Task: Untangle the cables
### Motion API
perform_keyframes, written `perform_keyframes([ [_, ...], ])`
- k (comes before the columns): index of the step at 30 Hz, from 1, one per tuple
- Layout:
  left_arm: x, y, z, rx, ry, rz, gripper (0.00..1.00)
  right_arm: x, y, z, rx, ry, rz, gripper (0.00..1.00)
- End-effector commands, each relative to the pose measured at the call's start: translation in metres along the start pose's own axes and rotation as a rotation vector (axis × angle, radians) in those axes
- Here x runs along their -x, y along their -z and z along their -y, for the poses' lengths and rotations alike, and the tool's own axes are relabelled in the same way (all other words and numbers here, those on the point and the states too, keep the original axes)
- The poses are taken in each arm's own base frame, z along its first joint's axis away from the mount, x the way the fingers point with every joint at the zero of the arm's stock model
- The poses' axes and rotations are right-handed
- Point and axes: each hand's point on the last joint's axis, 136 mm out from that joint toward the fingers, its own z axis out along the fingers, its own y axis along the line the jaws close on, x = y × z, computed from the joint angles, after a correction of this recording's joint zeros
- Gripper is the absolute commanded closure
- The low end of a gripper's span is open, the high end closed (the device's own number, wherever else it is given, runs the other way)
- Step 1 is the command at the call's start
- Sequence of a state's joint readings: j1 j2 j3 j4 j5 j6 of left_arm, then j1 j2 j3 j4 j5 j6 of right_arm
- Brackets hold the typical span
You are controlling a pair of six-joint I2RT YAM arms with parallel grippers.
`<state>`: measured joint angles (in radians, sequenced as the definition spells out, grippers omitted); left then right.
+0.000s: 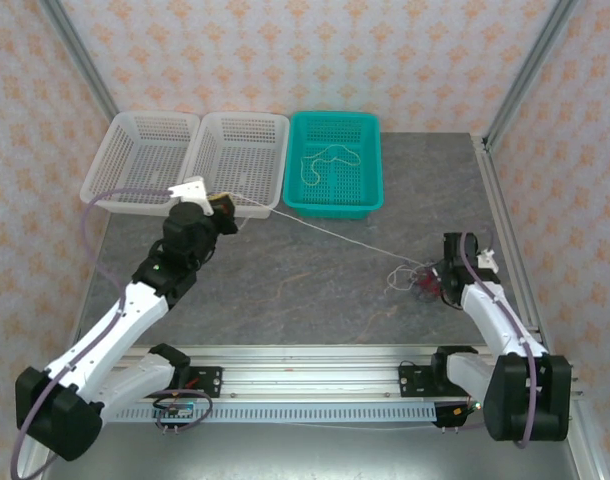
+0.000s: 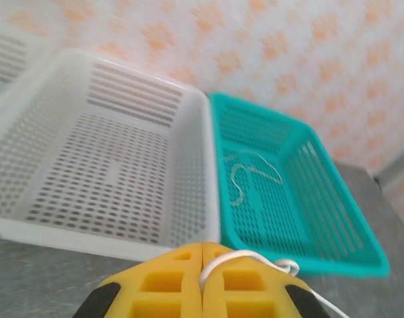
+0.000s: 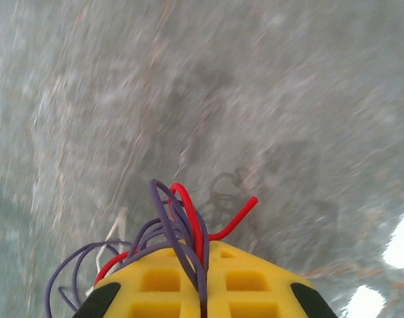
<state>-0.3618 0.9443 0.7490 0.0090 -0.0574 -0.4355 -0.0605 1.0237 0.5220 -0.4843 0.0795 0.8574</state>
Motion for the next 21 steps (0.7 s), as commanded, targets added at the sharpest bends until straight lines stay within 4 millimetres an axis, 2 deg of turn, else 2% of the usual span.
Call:
perform_keyframes([
  [1, -0.001, 0.006, -0.012, 0.049, 0.089, -0.004, 1.0, 0.032, 0.009, 0.036, -0.136, -0.154, 0.129, 0.95],
  [3, -0.004, 0.008, -0.016, 0.066, 0.085, -0.015, 1.0, 0.041, 0.012, 0.048, -0.152, -0.262, 0.153, 0.94],
  [6, -0.006, 0.009, -0.028, 0.122, 0.101, -0.028, 1.0, 0.056, 0.021, 0.055, -0.154, -0.358, 0.235, 0.95],
  [10, -0.008, 0.011, -0.066, 0.22, 0.264, -0.038, 1.0, 0.079, 0.039, 0.048, -0.111, -0.405, 0.332, 0.96],
  [12, -0.003, 0.01, -0.063, 0.17, 0.283, -0.03, 1.0, 0.085, 0.039, 0.016, 0.023, -0.318, 0.3, 0.98],
  [13, -0.001, 0.01, -0.057, 0.135, 0.274, -0.032, 1.0, 0.084, 0.037, -0.01, 0.138, -0.255, 0.262, 0.98],
  [14, 0.001, 0.008, -0.044, 0.066, 0.265, -0.038, 1.0, 0.075, 0.037, -0.044, 0.303, -0.17, 0.187, 0.96],
  [16, 0.003, 0.007, -0.024, -0.045, 0.254, -0.05, 1.0, 0.049, 0.046, -0.093, 0.563, -0.034, 0.05, 0.89],
  [17, 0.005, 0.008, -0.017, -0.083, 0.251, -0.051, 1.0, 0.035, 0.048, -0.105, 0.615, 0.017, -0.005, 0.89],
  [21, 0.017, 0.015, 0.016, -0.247, 0.189, -0.043, 1.0, -0.011, 0.046, -0.119, 0.609, 0.198, -0.124, 0.91],
])
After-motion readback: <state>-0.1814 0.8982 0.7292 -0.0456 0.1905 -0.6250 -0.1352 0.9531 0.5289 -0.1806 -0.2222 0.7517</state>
